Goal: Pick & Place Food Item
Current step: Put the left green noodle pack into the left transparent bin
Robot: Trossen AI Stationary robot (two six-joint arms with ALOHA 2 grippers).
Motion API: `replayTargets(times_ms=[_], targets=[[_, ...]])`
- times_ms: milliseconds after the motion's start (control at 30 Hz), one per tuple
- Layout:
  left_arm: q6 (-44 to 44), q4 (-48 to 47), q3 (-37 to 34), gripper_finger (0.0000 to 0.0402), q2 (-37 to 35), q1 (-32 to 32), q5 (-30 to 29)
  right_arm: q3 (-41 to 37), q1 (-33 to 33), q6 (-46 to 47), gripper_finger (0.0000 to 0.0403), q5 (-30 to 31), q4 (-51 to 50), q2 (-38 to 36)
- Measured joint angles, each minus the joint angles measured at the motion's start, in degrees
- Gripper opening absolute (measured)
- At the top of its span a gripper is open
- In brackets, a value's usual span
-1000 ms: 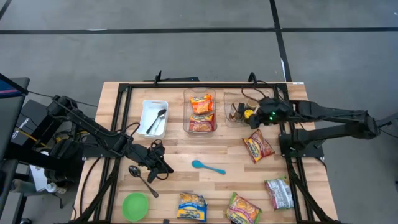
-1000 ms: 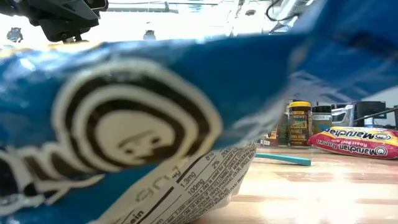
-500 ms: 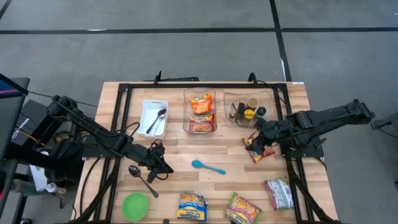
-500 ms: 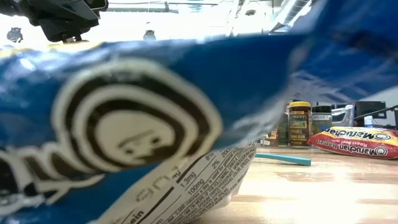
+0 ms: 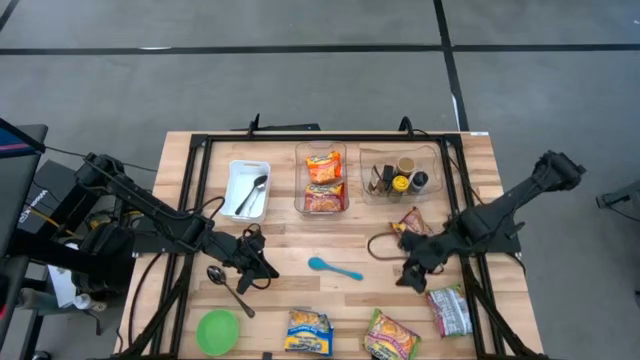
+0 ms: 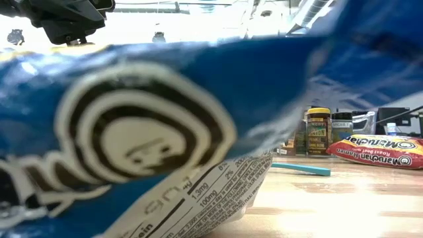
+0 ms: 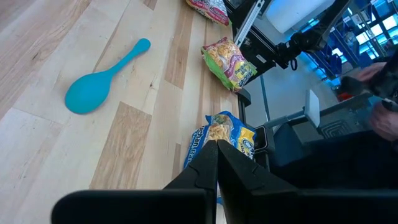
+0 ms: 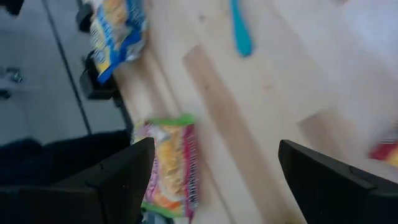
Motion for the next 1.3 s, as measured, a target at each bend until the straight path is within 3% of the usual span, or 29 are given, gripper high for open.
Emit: replayTargets(times_ms=[200,600,933,1300], targets=[[0.0,0.0,0.0,0.0,0.0,0.0,0.0,0.0,2.7,4.5,0.0336,0.0,6.2,5.1],[0.0,0.4,0.0,0.0,0.0,0.0,0.0,0.0,0.5,12.7,0.0336,-2.9,17.5,17.1],[0.0,0.4,0.0,0.0,0.0,0.0,0.0,0.0,0.2,10.3,0.0336,-11.6,26.8,25.5],[0.0,0.4,0.0,0.0,0.0,0.0,0.0,0.0,0.7,6.1,0.0334,-16.9,28.8,30.4]])
